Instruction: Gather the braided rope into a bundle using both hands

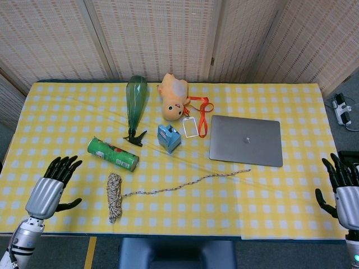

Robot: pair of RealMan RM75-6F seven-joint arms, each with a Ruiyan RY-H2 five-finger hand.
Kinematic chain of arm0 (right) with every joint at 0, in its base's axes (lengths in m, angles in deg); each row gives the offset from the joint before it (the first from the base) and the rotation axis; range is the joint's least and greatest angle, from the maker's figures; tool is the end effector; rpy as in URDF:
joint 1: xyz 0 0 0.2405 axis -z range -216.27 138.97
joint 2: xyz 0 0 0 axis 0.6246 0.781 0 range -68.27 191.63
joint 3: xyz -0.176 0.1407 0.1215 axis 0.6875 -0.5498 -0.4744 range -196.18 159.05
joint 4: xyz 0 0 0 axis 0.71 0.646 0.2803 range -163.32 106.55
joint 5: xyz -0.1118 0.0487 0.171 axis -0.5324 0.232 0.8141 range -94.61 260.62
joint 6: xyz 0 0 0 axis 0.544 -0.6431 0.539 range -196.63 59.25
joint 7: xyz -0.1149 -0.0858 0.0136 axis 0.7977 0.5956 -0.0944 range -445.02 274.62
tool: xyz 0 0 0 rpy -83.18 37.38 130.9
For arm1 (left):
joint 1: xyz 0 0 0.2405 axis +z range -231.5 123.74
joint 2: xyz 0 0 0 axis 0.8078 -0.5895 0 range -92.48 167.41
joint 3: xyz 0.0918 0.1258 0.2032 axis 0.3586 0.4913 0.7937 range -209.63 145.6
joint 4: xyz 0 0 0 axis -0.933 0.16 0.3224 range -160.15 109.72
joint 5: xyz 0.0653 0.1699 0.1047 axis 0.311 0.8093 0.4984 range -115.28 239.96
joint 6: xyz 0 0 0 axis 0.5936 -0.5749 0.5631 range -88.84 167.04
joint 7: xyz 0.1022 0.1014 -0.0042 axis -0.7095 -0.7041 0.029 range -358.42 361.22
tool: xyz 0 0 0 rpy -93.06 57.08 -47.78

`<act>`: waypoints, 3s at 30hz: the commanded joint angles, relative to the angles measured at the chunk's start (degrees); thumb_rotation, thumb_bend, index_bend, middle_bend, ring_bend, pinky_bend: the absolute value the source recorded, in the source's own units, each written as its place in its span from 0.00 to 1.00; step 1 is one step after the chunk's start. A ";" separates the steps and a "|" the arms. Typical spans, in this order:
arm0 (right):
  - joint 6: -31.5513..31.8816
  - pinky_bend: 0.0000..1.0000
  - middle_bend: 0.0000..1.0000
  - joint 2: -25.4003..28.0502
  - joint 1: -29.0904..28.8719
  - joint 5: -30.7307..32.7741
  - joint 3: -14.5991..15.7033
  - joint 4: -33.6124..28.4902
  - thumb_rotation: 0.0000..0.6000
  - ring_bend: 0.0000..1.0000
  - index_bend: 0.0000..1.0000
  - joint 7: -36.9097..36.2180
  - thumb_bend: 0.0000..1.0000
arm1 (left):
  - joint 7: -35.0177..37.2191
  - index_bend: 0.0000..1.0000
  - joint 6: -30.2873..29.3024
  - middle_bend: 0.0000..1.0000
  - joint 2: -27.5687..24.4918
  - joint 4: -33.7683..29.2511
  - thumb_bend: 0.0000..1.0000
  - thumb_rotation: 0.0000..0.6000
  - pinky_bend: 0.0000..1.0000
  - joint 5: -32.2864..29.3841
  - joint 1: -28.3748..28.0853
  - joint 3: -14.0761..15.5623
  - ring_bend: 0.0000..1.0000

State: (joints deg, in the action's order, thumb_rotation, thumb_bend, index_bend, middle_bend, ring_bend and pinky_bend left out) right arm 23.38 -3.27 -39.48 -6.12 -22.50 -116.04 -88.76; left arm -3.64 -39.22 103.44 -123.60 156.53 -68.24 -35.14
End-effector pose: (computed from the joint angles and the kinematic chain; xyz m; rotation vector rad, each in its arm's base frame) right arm -0.3214 -0.1623 0.1775 1.3155 -0.8126 0.9663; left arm -0.2381 0.2192 0.1190 -1.6745 -0.8245 -1.0710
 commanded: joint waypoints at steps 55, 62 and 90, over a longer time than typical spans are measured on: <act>-1.58 0.00 0.00 -0.18 -0.29 0.79 -0.19 1.08 1.00 0.10 0.00 -1.94 0.46 | -25.19 0.00 7.96 0.00 22.93 17.76 0.13 1.00 0.00 -12.32 -4.91 1.51 0.00; -1.44 0.00 0.00 -0.14 -0.49 0.48 -0.34 1.12 1.00 0.10 0.00 -2.09 0.46 | -24.03 0.00 7.87 0.00 21.65 19.35 0.13 1.00 0.00 -16.59 -4.52 -0.95 0.00; -0.41 0.00 0.00 -1.03 0.44 0.69 -0.12 3.69 1.00 0.10 0.00 -5.39 0.46 | -12.29 0.36 12.65 0.32 19.35 18.80 0.17 1.00 0.38 -22.14 -4.35 -1.23 0.32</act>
State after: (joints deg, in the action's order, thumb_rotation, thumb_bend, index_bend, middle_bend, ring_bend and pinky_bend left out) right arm 22.97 -4.29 -39.06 -5.44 -22.61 -112.36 -94.15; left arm -15.96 -26.67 122.77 -104.85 134.46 -72.52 -36.38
